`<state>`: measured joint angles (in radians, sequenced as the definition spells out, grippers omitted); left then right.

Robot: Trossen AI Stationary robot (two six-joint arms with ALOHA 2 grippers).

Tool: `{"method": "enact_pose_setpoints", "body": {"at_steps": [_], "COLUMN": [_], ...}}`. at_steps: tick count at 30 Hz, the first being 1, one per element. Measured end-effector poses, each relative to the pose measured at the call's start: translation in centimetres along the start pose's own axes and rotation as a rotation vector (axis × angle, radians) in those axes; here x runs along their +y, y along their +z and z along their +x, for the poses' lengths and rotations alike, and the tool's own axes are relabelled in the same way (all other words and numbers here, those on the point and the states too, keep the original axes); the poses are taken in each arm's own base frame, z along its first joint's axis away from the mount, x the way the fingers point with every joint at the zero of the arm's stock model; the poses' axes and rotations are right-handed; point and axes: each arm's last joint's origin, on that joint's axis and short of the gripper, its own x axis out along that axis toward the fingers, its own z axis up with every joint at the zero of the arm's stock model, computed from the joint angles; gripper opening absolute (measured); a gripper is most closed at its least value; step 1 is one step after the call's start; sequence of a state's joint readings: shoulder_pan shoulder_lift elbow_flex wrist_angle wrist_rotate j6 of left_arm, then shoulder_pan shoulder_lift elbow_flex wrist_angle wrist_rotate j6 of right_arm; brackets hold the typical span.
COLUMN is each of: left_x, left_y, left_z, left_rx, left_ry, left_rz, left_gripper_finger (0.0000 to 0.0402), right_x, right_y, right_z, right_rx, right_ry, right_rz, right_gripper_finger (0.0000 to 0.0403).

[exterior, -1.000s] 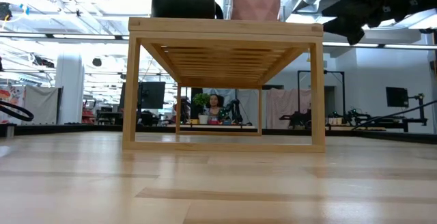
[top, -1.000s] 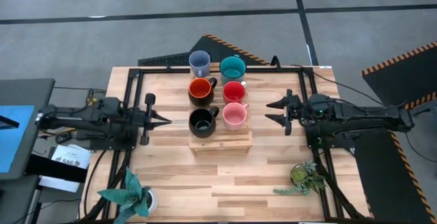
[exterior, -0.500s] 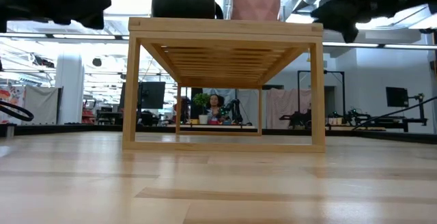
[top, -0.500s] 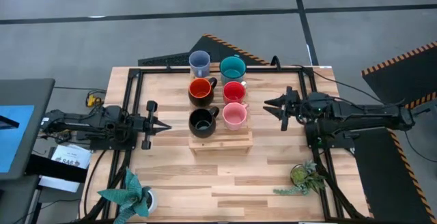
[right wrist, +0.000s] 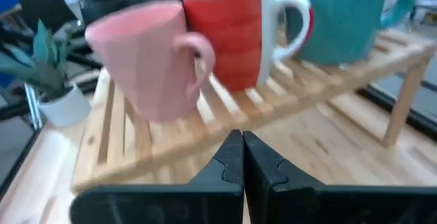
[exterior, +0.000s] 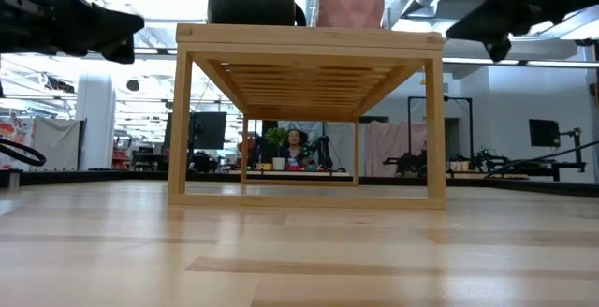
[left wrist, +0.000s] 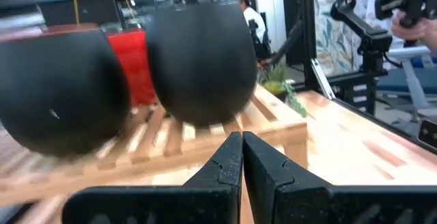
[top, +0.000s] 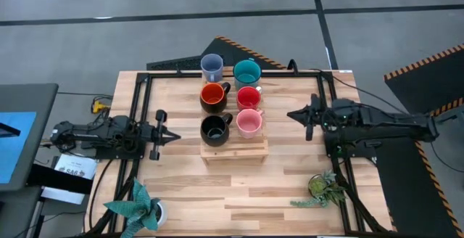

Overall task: Place coffee mugs
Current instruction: Return to Home Position

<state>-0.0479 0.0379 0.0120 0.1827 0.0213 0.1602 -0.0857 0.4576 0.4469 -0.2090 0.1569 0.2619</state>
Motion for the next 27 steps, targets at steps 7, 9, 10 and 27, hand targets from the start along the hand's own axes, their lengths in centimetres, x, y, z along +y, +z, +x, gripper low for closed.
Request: {"method": "enact_pose_setpoints", "body": {"at_steps": [7, 9, 10, 27], "left_x": [0.0, 0.0, 0.1, 0.0], "left_y": [-0.3, -0.4, -0.5, -1.3], "left_z": [-0.2, -0.2, -0.2, -0.2], "left_rx": [0.032, 0.043, 0.048, 0.134], "left_ry": [0.012, 0.030, 0.043, 0.067], "left_rz": [-0.017, -0.011, -0.012, -0.034], "left_gripper_finger": [0.0000, 0.0000, 0.0000, 0.0000], "right_x": [-0.3, -0.5, -0.6, -1.7], "right_y": [-1.7, -2.9, -3.4, -8.5], "right_z": [-0.8, -0.6, -0.5, 0.9], "right_rx": [0.054, 0.071, 0.066, -0.155], "right_ry": [0.092, 0.108, 0.116, 0.197], "right_rz": [0.000, 0.006, 0.011, -0.069], "right_gripper_finger": [0.0022, 0.0025, 0.0025, 0.0019]}}
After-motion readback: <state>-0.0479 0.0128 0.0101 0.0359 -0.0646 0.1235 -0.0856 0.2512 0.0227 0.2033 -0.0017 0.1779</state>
